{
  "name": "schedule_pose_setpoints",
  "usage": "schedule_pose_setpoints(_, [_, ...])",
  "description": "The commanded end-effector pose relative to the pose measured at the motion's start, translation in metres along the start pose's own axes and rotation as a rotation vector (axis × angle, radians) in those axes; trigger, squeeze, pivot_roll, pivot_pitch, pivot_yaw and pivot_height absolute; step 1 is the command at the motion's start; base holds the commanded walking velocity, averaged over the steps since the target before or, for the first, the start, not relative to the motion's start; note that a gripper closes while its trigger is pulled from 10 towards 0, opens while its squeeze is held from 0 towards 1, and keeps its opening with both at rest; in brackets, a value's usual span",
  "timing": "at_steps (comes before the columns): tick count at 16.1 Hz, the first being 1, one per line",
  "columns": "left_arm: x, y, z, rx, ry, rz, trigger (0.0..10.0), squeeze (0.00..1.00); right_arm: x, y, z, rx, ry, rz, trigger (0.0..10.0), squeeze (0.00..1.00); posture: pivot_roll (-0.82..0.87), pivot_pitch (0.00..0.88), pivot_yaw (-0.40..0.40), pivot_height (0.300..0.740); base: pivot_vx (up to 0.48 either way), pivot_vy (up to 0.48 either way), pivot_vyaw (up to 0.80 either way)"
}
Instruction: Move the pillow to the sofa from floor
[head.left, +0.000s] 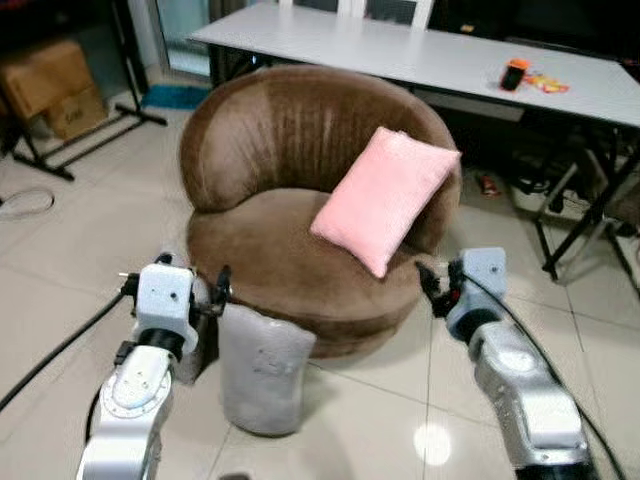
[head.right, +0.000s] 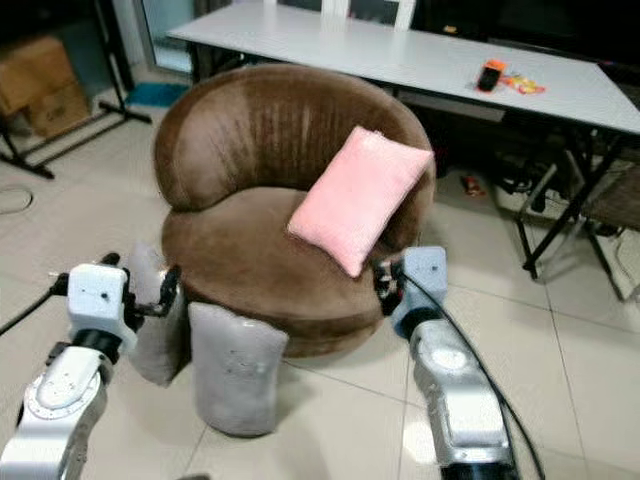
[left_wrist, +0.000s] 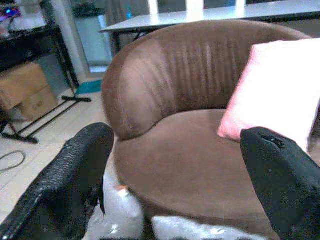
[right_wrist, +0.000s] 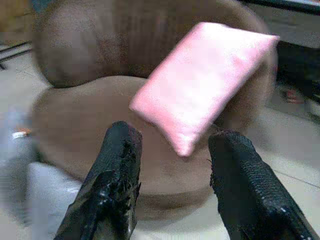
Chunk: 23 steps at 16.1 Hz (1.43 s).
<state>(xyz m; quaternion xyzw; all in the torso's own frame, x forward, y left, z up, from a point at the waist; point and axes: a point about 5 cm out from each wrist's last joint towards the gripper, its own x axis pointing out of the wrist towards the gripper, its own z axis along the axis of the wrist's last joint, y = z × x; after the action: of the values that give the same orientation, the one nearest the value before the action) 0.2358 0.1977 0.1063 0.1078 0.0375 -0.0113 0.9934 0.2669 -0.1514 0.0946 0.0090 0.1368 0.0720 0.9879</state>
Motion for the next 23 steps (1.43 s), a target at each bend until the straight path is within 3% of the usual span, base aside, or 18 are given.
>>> schedule_pose_setpoints(1, [0.002,-0.002,0.003,0.002,-0.012,-0.013,10.0,0.00,-0.001,-0.005,0.003,-0.014,-0.012,-0.017,10.0,0.00,0.02,0.000,-0.058,0.740,0.000,0.386,0.00])
schedule_pose_setpoints(7, [0.006,-0.001,0.008,-0.005,-0.031,-0.017,10.0,0.00,0.000,0.002,0.003,-0.063,-0.016,0.037,10.0,0.00,0.02,0.000,-0.053,0.740,0.000,0.120,0.00])
schedule_pose_setpoints(10, [0.007,0.000,0.011,-0.022,-0.041,-0.021,10.0,0.00,0.000,0.005,0.003,-0.068,-0.014,0.055,10.0,0.00,0.02,0.000,-0.053,0.740,0.167,0.000,0.80])
schedule_pose_setpoints(12, [0.007,0.000,0.010,-0.022,-0.040,-0.024,10.0,0.00,0.001,0.005,0.002,-0.069,-0.013,0.049,10.0,0.00,0.03,0.000,-0.054,0.740,0.285,0.000,0.68])
schedule_pose_setpoints(16, [0.008,-0.002,0.010,-0.014,-0.036,-0.040,10.0,0.00,0.003,-0.003,0.002,-0.053,-0.015,-0.025,10.0,0.00,0.03,0.000,-0.051,0.740,0.292,0.000,0.00])
schedule_pose_setpoints(23, [0.009,-0.001,0.009,-0.009,-0.034,-0.040,10.0,0.00,0.004,-0.004,0.003,-0.050,-0.018,-0.039,10.0,0.00,0.03,0.000,-0.052,0.740,0.295,0.000,0.00])
